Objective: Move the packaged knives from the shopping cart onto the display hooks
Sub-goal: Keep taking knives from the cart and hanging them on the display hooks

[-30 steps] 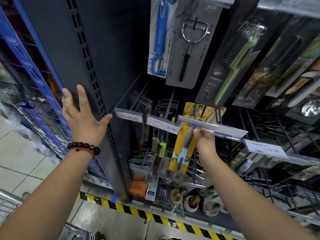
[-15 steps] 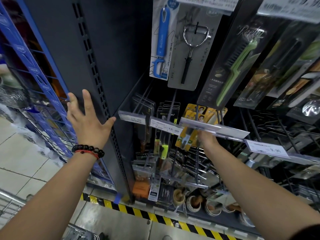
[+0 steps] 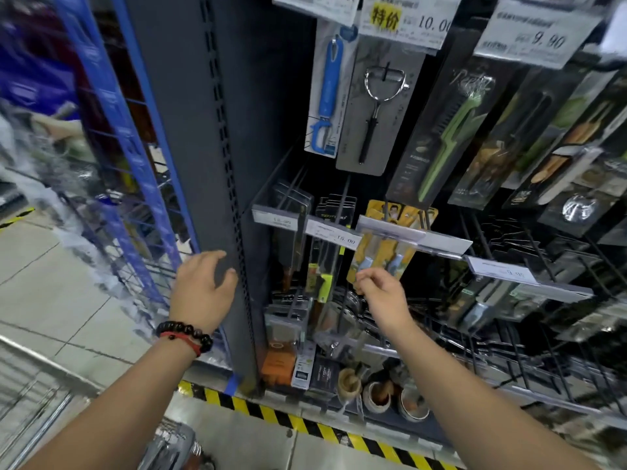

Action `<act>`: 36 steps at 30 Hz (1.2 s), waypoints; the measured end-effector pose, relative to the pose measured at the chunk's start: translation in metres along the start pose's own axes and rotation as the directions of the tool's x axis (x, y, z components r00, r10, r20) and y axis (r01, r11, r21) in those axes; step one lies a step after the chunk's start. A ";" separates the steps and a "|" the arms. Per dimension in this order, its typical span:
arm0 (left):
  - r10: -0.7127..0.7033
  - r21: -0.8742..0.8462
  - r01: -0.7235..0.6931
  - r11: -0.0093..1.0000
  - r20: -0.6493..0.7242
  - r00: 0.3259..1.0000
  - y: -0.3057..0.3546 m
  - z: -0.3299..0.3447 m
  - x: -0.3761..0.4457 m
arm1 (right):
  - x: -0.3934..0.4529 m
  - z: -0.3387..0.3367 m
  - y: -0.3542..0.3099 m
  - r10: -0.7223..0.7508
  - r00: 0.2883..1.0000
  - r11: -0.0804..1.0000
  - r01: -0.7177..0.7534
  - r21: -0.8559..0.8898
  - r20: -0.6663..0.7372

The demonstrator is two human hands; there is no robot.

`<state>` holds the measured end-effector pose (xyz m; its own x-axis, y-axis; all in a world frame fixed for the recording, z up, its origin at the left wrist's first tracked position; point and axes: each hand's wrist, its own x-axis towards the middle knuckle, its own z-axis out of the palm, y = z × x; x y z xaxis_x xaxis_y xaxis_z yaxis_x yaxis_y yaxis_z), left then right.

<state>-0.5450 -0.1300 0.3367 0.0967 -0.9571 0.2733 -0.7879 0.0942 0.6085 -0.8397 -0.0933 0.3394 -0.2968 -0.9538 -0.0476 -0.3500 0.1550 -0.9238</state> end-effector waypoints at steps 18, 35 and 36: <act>-0.357 0.255 0.276 0.927 0.367 0.859 -0.029 -0.072 -0.378 | -0.306 0.108 0.070 -0.016 0.842 0.960 0.165 -0.228 0.539; -0.617 0.128 0.606 0.785 0.237 0.750 -0.225 -0.289 -0.560 | -0.567 0.347 0.014 -0.028 0.664 0.949 0.253 -0.189 0.747; -0.618 0.126 0.607 0.785 0.239 0.749 -0.242 -0.304 -0.569 | -0.585 0.367 0.008 -0.035 0.657 0.950 0.256 -0.180 0.753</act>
<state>-0.2240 0.4750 0.2607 0.4140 -0.8405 -0.3496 -0.6364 -0.5418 0.5491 -0.3429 0.3714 0.2207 0.4858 -0.8263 -0.2851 -0.5679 -0.0504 -0.8215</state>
